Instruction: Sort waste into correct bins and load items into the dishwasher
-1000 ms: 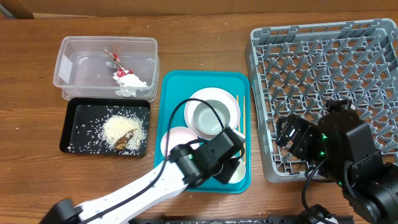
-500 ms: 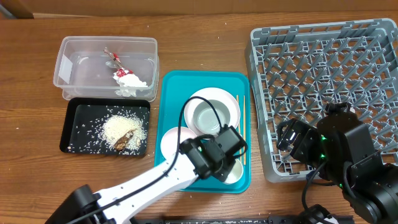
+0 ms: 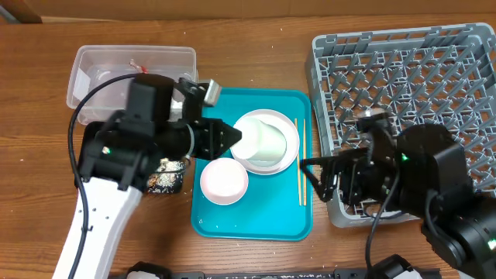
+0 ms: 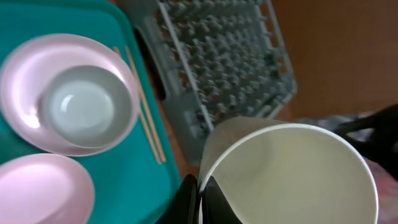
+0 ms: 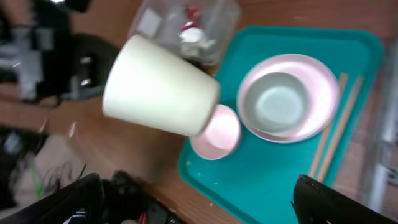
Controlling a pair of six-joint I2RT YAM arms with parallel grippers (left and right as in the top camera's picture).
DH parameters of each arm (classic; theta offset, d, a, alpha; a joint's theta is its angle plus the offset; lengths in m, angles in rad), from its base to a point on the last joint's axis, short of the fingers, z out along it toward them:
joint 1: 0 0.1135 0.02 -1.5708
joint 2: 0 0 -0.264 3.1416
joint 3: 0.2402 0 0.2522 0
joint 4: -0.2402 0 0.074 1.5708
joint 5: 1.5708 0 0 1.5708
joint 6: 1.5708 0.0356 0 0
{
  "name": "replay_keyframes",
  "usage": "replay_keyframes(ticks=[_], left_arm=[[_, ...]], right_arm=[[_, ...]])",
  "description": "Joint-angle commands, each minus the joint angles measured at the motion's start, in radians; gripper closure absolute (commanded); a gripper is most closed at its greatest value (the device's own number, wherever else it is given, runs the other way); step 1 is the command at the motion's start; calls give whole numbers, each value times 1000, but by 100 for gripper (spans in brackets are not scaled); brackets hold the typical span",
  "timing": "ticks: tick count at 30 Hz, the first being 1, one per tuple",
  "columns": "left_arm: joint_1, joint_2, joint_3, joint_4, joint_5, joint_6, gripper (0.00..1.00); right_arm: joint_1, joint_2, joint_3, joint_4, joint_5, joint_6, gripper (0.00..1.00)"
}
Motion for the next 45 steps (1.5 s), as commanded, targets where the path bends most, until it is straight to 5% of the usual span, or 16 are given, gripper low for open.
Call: replay_keyframes(ticks=[1, 6, 10, 17, 20, 24, 32, 37, 41, 45], left_arm=[[75, 37, -45, 5, 465, 93, 96], [90, 79, -54, 8, 605, 153, 96], [90, 103, -54, 13, 744, 211, 96], [90, 103, -54, 50, 717, 220, 96], [89, 103, -54, 45, 649, 214, 93], [90, 103, -54, 31, 555, 193, 64], [128, 42, -49, 24, 341, 108, 50], [158, -137, -11, -34, 55, 92, 49], [158, -340, -4, -69, -203, 92, 42], [158, -445, -4, -94, -374, 92, 23]], right_arm=[[-2, 40, 18, 27, -200, -137, 0], [-1, 116, 18, 68, -434, -303, 0], [-1, 164, 18, 110, -457, -304, 4], [-1, 172, 18, 139, -506, -304, 30], [-1, 166, 18, 139, -505, -304, 37], [-1, 145, 18, 133, -444, -303, 38], [-3, 27, 22, 45, 24, -112, 38], [-16, 0, 22, -188, 446, 144, 32], [-142, 63, 20, -339, 467, 204, 32], [-257, 151, 18, -391, 454, 193, 32]])
